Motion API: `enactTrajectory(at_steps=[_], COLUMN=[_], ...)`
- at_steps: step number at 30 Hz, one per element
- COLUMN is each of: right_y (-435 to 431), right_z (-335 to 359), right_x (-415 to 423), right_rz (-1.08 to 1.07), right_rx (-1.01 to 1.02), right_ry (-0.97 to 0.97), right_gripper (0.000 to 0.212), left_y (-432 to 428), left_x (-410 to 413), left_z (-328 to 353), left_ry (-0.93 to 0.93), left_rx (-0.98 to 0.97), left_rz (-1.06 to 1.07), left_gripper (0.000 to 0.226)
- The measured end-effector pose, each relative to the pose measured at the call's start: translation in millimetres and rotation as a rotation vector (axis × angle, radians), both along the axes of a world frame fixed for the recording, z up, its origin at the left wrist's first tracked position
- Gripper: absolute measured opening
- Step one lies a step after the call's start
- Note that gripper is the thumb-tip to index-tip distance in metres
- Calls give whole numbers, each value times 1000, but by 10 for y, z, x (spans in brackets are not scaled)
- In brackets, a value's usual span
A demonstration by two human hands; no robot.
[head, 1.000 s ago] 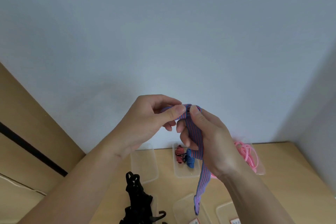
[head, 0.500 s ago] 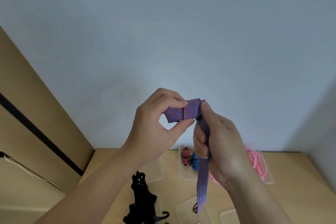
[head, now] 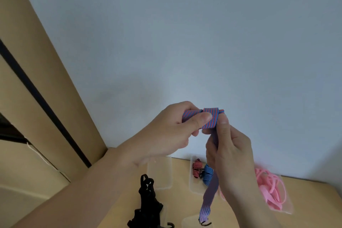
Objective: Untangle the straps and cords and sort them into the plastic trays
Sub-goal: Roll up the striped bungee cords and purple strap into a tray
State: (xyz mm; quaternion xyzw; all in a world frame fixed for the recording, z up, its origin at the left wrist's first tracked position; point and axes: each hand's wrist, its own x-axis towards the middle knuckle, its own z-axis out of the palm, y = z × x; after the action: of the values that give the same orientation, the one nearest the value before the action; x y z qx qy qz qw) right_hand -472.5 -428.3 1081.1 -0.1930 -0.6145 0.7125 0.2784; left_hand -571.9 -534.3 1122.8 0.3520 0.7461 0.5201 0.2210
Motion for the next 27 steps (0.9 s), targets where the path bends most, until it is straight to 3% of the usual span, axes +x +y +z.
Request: enactTrajectory(at_steps=[4,9,10,12,15,17,21,24,27], right_y=[-79,-44,-21,8,29,49,88,80,85], right_z=[-36,2,5,-6,-45,-68,-66,-87,-67], right_x=[-51,-97,-104,-106,-91,-92,-110,-120,-123], right_rz=[35,147,161,188,202,187,149,156,222], right_rx=[-228,-342,-337,-319,-209,-53,109,-46,-327], right_ry=[-42,-98,-124,-133,-97,-85,-56,-72,-126], right_gripper=[66,71,67,57,53,52,57,65,65], left_y=[70,61,49,1,-84,-127,-103,-19,27], left_x=[43,36,28,19,-15,-44,-4,43,83], left_z=[-138,-421,-458,-419,-322,-268,-284,-405,-602], left_ry=[298,980,1038,884,306,35,-39,222,899], left_rx=[39,-12,-23,-41,-96,-38,52,135,109], left_rz=[75,59,48,12,-23,28,136,250,282], left_gripper=[9,21,22,25,40,38,22,22,20])
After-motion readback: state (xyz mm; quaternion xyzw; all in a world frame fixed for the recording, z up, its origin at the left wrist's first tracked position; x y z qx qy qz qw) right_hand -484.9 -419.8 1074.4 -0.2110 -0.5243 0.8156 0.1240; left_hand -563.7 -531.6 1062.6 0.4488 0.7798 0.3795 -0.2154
